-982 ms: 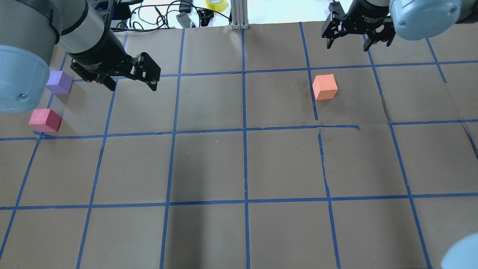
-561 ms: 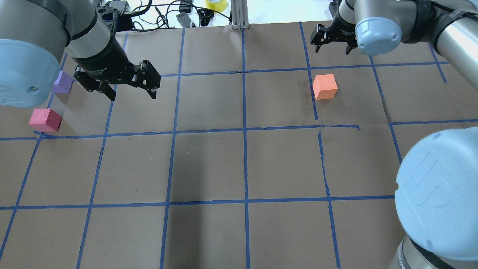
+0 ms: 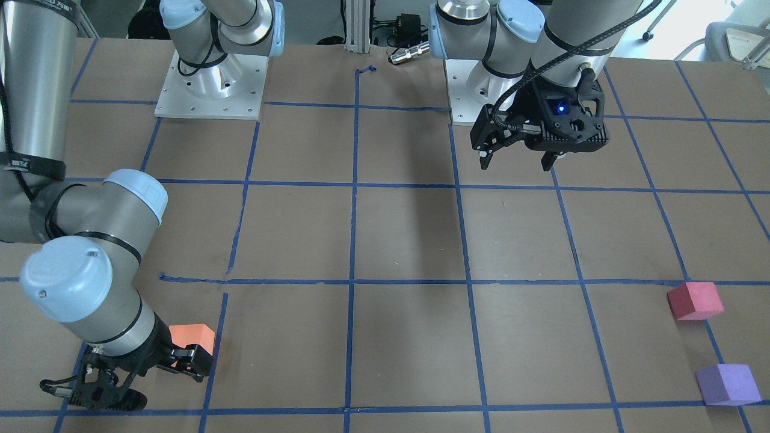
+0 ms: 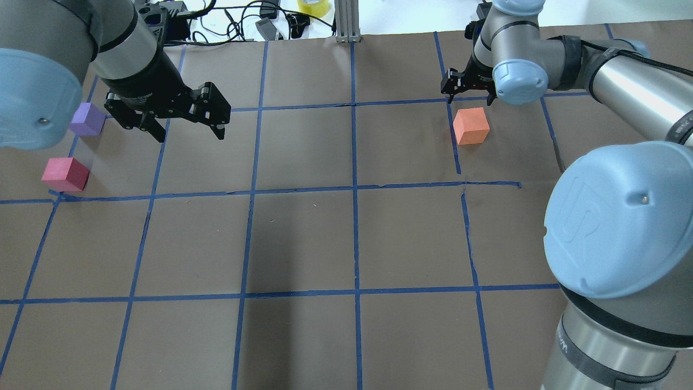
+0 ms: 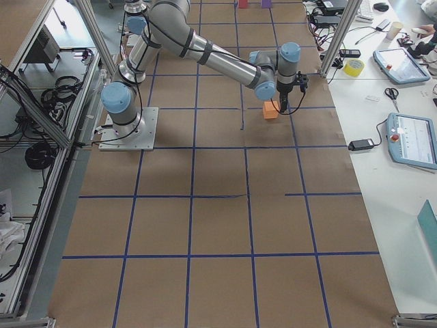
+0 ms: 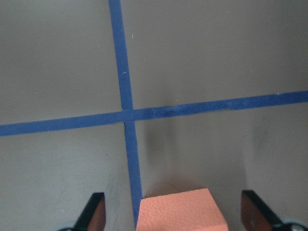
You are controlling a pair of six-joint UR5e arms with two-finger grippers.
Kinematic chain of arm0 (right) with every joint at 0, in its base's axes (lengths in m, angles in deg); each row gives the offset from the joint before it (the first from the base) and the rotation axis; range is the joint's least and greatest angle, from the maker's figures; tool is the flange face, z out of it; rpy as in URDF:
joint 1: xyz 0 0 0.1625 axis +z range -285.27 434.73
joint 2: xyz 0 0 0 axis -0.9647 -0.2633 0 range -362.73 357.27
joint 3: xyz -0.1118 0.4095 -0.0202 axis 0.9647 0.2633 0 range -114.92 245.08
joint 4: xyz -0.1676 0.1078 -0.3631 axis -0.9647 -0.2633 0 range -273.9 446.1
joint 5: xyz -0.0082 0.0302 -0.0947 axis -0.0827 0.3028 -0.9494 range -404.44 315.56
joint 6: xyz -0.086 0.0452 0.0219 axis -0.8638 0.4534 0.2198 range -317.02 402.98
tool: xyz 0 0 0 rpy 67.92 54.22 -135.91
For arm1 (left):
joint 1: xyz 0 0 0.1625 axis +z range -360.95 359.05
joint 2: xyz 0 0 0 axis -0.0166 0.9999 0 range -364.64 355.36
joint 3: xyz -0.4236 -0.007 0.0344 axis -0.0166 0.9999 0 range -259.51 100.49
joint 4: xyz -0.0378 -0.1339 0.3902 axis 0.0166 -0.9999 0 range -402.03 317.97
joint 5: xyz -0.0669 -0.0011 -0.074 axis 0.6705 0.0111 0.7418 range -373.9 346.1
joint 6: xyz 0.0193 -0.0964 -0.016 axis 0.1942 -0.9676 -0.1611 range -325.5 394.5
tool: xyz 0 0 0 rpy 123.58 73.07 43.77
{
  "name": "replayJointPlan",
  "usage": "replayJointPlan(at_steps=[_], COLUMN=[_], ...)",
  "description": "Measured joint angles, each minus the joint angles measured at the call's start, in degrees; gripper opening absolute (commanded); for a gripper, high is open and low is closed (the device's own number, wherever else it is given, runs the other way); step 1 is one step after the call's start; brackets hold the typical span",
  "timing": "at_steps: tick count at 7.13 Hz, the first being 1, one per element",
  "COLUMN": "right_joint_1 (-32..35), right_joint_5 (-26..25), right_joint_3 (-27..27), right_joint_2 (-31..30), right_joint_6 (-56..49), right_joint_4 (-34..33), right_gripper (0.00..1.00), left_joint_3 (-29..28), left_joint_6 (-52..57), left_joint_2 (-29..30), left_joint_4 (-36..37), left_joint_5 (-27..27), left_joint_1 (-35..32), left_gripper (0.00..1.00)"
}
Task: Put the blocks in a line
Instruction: 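Close the right gripper on the orange cube and lift it, then carry the orange cube toward the left gripper while the left arm advances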
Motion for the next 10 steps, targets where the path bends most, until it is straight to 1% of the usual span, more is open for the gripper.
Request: replayJointPlan(at_steps=[2, 4, 5, 6, 7, 9, 10], right_joint_1=[0.24, 0.19, 0.1, 0.15, 0.21, 0.25, 0.62], right_joint_5=[-0.24, -1.01, -1.49, -1.71, -1.94, -1.85, -1.5], right_joint_3=[-0.61, -3.13, -4.09, -4.77, -5.36, -5.55, -4.35], right_joint_2=[-0.43, -0.85, -1.27, -1.8, -2.15, -2.41, -2.57], right_joint_6=[-1.33, -5.51, -8.2, -9.85, -10.66, -10.65, -10.34], right_joint_4=[1.21, 1.53, 1.57, 1.59, 1.58, 1.01, 0.56], right_gripper=[1.0, 1.0, 0.84, 0.42, 0.27, 0.23, 0.23], left_joint_3=[0.85, 1.12, 1.14, 1.16, 1.16, 1.22, 1.22], left_joint_6=[-0.19, -0.12, -0.15, -0.15, -0.18, -0.2, -0.2], left_joint_2=[-0.02, -0.01, 0.01, 0.01, 0.01, -0.11, -0.14], left_joint_4=[0.37, 0.69, 0.72, 0.73, 0.74, 0.68, 0.68], left_joint_5=[-0.11, -0.12, -0.14, -0.15, -0.15, -0.26, -0.26], left_joint_1=[0.03, 0.03, 0.03, 0.03, 0.02, -0.04, -0.05], left_gripper=[1.0, 1.0, 1.0, 1.0, 1.0, 1.0, 1.0])
